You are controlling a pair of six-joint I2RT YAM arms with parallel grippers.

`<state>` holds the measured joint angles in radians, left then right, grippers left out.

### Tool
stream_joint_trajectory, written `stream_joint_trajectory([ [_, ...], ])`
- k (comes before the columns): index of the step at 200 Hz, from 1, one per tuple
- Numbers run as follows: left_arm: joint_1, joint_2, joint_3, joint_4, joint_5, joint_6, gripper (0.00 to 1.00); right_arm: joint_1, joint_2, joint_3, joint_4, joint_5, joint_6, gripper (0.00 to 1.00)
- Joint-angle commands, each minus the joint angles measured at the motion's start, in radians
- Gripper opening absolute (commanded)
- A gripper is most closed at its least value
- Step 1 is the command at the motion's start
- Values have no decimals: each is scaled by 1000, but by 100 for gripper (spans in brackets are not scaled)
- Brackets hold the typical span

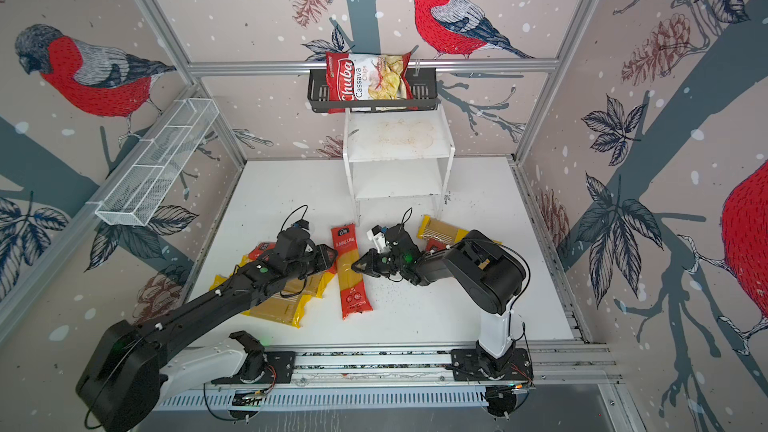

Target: Place and organize the pasta boxes and bags onto the shelf

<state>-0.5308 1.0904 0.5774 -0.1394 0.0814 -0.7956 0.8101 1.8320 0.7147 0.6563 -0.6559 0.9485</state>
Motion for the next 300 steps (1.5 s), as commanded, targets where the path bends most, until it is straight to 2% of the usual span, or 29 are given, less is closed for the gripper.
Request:
stream_joint_trajectory([
  [1,54,-34,21,-43,18,42,51,1,-70,-10,81,-14,-13,9],
  [37,138,-80,50,-34,115,71,65,1,-144,21,-52,-8,-117,8],
  [74,229,-132,58,19,252,86,72,3,-198,70,-129,-31,-186,7],
  [102,347,-180,44,122,401,40,77,4,-257,135,-192,-34,-248,7],
  [123,394,-185,53,211,494,4,79,3,-291,196,-245,-32,-295,7],
  [162,394,-213,58,377,549,17,81,-5,-333,284,-283,-25,-334,6],
  [201,354,-132,77,585,632,-49,82,-14,-341,351,-237,-19,-321,6],
  [241,264,-63,133,630,636,-28,82,-32,-359,357,-174,-46,-279,5],
  [271,257,-31,131,698,649,-62,80,-54,-372,336,-104,-84,-225,5],
  [300,257,-12,153,680,658,-40,81,-73,-384,333,-99,-95,-218,4],
])
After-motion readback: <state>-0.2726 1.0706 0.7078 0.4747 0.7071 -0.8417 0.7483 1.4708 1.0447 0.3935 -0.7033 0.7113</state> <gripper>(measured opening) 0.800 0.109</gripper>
